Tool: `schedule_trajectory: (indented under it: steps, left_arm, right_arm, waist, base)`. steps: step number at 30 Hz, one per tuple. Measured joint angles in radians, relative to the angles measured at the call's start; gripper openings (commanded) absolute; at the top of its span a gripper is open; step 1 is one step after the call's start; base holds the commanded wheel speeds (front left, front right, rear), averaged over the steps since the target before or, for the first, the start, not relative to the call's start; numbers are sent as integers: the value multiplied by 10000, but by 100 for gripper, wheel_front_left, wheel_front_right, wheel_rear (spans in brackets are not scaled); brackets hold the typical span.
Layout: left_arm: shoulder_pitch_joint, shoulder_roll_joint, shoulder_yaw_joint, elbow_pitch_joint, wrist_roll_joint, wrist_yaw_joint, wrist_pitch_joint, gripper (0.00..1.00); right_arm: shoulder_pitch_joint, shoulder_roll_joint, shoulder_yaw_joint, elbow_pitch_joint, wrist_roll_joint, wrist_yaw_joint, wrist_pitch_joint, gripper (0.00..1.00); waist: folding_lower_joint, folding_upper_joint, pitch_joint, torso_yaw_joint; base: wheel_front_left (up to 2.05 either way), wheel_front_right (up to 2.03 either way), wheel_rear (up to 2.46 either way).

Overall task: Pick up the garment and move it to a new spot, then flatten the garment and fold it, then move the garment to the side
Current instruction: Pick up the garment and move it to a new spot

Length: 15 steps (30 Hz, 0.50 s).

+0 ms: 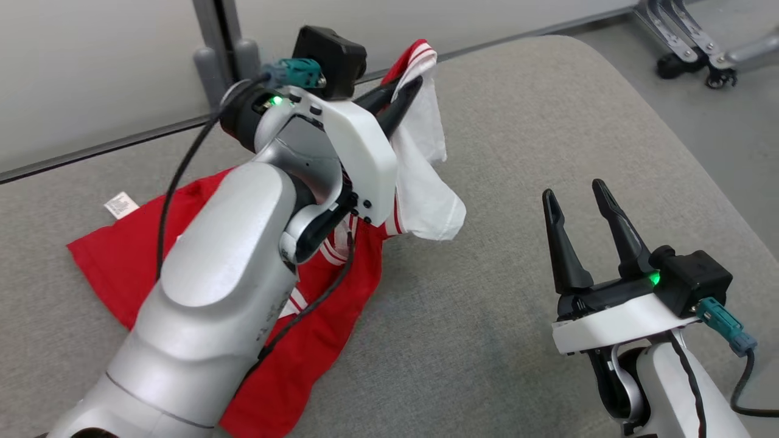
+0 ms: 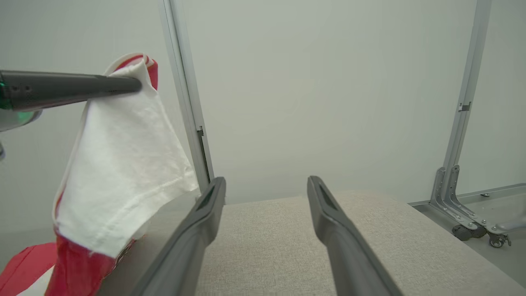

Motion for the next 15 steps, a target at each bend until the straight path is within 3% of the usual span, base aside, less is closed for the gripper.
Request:
schedule_trajectory:
  steps: [1,2,3,8,15]
  left_arm:
    - [-26,-107,-105,322,12,-2,-311,0]
    - [-70,-178,-234,696,36,-10,-587,45]
    - [-111,-249,-464,1089,77,-21,-725,100]
    - [-149,-378,-1304,2497,-155,-146,-1465,100]
    - [-347,-378,-1789,2903,-652,-144,-2800,100]
  right_arm:
    - [-17,13,2,-21,0,0,0,100]
    - [-41,31,-6,-40,0,0,0,100]
    - [-57,44,-12,-52,0,0,0,100]
    - [-80,84,-88,-48,2,0,0,100]
    - [-22,17,-307,-19,-105,0,0,100]
  waist:
    - [0,0,120,-125]
    - [0,0,237,-230]
    - [0,0,350,-324]
    - [1,0,687,-414]
    - [0,0,477,460]
  base:
    - [0,0,0]
    - [0,0,0]
    - [0,0,0]
    - [0,0,0]
    - [0,0,0]
